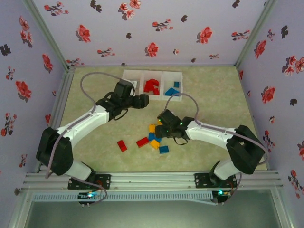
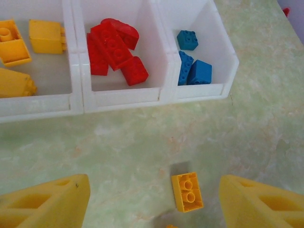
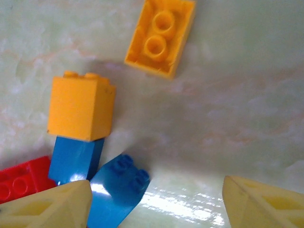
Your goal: Sort the legos into containers by color
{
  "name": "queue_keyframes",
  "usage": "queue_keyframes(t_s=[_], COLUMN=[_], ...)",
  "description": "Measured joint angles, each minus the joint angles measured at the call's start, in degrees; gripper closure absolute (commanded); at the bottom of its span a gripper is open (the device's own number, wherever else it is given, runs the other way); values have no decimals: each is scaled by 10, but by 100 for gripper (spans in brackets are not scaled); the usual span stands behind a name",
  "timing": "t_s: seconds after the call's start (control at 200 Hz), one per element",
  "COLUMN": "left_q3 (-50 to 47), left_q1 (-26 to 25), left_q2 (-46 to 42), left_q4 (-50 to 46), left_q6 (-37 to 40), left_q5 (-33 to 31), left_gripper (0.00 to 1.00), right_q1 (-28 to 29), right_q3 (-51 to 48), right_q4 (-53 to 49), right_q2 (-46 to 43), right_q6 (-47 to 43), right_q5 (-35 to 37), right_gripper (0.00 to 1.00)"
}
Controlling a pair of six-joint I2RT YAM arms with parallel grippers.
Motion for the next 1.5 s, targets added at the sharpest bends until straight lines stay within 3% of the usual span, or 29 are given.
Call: queue_keyframes(t_s=[0.17,0.61,1.07,1.495], left_q3=[0,-2,-10,-10], left_q1=[0,0,0,0], left_q2=[-18,-26,-38,-40], left_q4=[0,-2,-2,-9], left_q6=[-2,-2,-4,-6], left_q5=[-11,-17,-18,-18], left_gripper=[28,28,28,29], right_q1=[26,37,41,40], right_q3=[0,-2,7,52], right_q4=[10,47,58,-3], right_q2=[5,43,80,89], right_q6=[67,158,160,114], right_q5=[-1,-27,-24,30], right_gripper=[22,39,50,70])
